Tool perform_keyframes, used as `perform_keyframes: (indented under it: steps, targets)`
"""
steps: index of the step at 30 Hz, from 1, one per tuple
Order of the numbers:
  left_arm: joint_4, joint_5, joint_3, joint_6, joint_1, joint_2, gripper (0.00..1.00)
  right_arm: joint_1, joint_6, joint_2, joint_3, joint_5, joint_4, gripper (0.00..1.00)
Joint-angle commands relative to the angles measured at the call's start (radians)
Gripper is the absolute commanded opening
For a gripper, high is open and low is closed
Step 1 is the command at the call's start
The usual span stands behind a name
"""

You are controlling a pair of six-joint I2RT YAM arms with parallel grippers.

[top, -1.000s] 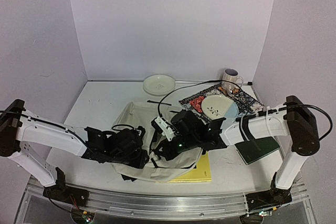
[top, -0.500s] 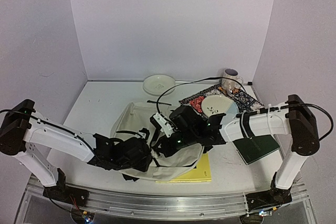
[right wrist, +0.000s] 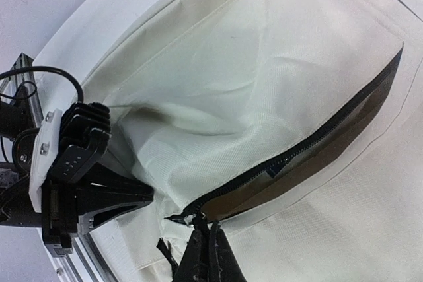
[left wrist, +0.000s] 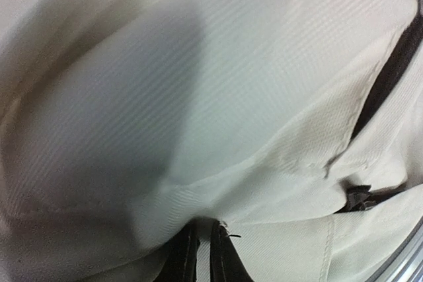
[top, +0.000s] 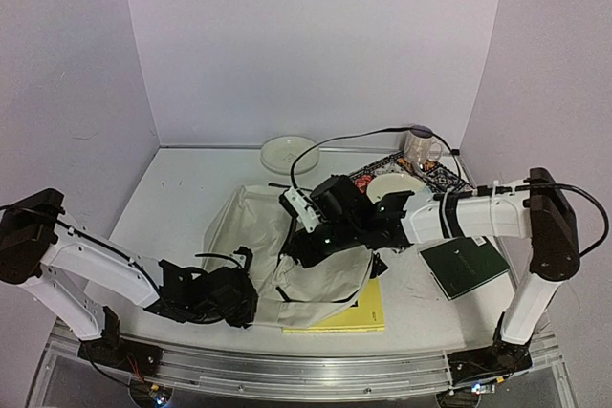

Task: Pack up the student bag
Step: Hold the student bag at the center of the board.

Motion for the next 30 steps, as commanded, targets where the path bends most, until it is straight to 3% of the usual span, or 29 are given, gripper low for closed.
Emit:
perform_keyframes:
  steps: [1,11,15,22,30]
  targets:
    - [-0.133,0.029,-0.053,-0.043,0.006,-0.033,0.10,-0.064,-0.028,-0.012,0.125,0.093,0.053,0.00]
    - [-0.131,-0.056,0.091,0.038,0.007,-0.221,0.37,-0.060,-0.034,0.015,0.136,-0.075,0.037,0.00]
    - [-0.097,-0.090,0.138,0.088,0.008,-0.251,0.44,-0.048,-0.035,0.008,0.125,-0.097,0.036,0.00]
    - [-0.045,-0.139,0.225,0.179,0.010,-0.166,0.50,-0.033,-0.045,0.008,0.134,-0.119,0.028,0.00]
    - [-0.025,-0.160,0.261,0.195,0.064,-0.073,0.49,-0.019,-0.046,0.004,0.138,-0.125,0.021,0.00]
